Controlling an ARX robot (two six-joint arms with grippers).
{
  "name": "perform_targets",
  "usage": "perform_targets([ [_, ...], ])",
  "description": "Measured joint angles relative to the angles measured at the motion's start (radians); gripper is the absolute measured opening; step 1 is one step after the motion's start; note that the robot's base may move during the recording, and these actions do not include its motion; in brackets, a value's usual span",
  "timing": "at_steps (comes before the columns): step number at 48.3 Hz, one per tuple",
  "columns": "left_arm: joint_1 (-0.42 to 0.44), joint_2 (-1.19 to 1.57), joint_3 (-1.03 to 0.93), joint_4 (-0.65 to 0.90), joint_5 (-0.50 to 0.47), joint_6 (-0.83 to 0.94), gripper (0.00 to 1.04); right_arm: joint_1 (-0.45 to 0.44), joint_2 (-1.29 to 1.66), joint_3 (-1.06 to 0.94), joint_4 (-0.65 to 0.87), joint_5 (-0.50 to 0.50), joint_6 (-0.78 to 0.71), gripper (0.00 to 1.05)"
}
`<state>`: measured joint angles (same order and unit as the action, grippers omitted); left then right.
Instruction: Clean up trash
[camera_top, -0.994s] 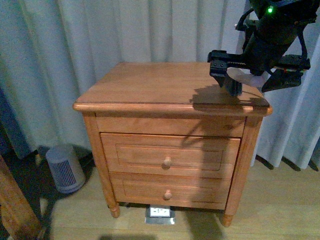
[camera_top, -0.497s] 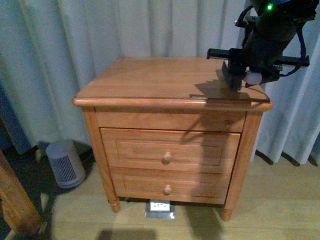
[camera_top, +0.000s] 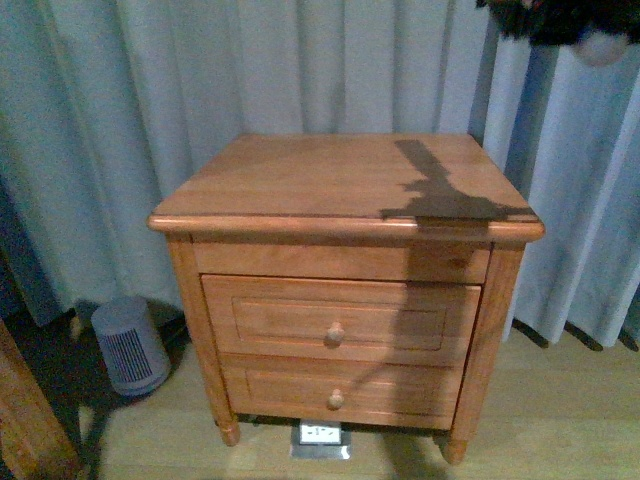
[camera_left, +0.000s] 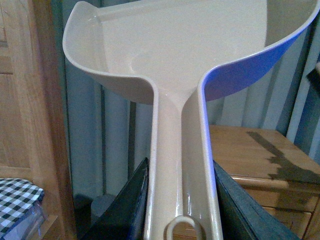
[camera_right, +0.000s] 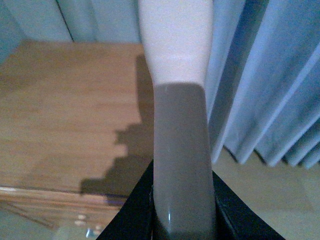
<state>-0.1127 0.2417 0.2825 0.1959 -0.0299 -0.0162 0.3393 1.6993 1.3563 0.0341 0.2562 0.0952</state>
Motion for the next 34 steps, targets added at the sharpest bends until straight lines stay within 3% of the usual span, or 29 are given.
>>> perform_targets([
  [14, 0.0, 0.0, 0.0, 0.0, 0.0, 0.0, 0.29, 0.009, -0.53, -0.507, 0.317, 0.013, -0.084, 0.2],
  [23, 0.0, 0.0, 0.0, 0.0, 0.0, 0.0, 0.29, 0.027, -0.842, -0.749, 0.367, 0.087, -0.094, 0.2],
  [34, 0.0, 0.0, 0.0, 0.0, 0.0, 0.0, 0.29, 0.04, -0.972, -0.84, 0.401, 0.122, -0.11, 0.2],
])
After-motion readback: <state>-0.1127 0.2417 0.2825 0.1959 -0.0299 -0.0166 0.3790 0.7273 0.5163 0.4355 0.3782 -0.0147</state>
